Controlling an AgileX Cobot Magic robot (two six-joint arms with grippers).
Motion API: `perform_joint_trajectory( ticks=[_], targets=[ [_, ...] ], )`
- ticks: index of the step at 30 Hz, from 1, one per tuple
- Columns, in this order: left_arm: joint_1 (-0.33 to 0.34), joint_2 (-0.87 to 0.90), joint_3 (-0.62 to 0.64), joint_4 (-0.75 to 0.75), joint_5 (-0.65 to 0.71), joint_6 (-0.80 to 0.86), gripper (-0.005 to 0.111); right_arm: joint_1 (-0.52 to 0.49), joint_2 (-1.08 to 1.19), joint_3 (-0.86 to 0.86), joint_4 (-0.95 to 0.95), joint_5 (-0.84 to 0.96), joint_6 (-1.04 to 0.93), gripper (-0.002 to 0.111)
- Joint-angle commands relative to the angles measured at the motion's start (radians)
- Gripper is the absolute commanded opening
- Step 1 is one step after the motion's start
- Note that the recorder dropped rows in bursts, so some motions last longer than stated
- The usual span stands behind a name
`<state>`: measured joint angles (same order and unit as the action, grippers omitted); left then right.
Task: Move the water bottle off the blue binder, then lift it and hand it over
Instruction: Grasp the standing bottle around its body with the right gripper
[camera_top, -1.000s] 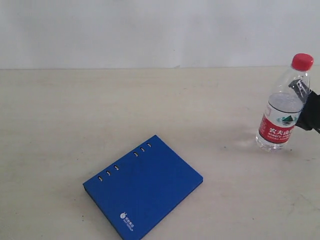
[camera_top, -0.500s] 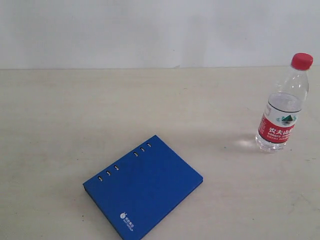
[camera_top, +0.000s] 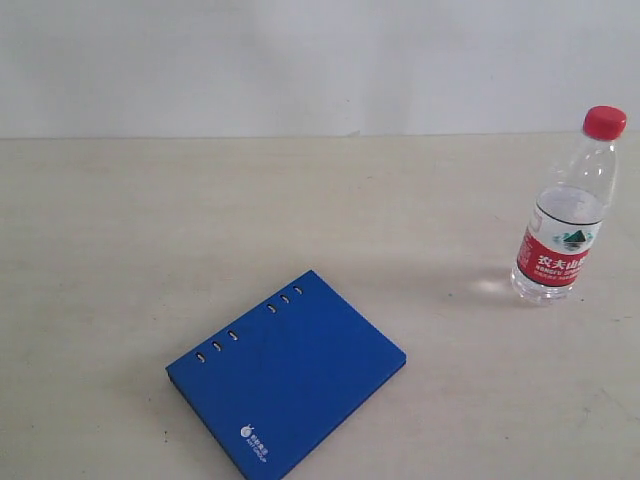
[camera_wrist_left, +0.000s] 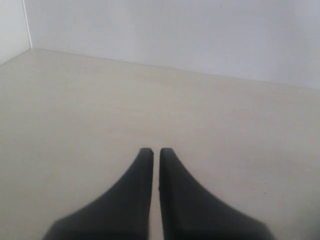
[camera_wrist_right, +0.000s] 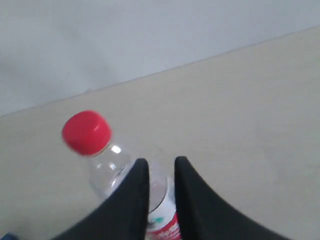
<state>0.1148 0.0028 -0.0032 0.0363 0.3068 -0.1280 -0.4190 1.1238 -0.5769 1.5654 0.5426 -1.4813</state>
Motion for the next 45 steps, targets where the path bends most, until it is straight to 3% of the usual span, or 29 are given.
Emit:
perform_joint_trajectory(
  ticks=[1,4,5,8,11,15,25,37,45],
  targets=[
    [-0.008,-0.003,0.003,0.006,-0.012,-0.006,0.004,0.000,-0.032,0.066,-0.039,0.140,-0.010,0.054],
    [-0.008,-0.003,0.003,0.006,-0.012,-0.006,0.004,0.055,-0.012,0.072,-0.033,0.122,-0.010,0.096],
    [-0.008,-0.003,0.003,0.006,-0.012,-0.006,0.004,0.089,-0.002,0.072,-0.033,0.103,-0.024,0.105],
    [-0.008,-0.003,0.003,0.006,-0.012,-0.006,0.004,0.208,0.040,0.072,-0.012,-0.008,-0.119,0.105],
    [-0.008,-0.003,0.003,0.006,-0.012,-0.006,0.004,0.327,0.090,0.070,0.034,-0.231,-0.215,0.105],
    [-0.008,-0.003,0.003,0.006,-0.012,-0.006,0.004,0.426,0.173,0.034,0.106,-0.426,-0.284,0.105],
    [-0.008,-0.003,0.003,0.006,-0.012,-0.006,0.004,0.431,0.448,-0.094,0.105,-0.392,-0.286,0.105],
    [-0.008,-0.003,0.003,0.006,-0.012,-0.006,0.004,0.431,0.539,-0.143,0.105,-0.404,-0.335,0.104],
    [-0.008,-0.003,0.003,0.006,-0.012,-0.006,0.004,0.431,0.552,-0.143,0.105,-0.291,-0.360,0.104]
  ],
)
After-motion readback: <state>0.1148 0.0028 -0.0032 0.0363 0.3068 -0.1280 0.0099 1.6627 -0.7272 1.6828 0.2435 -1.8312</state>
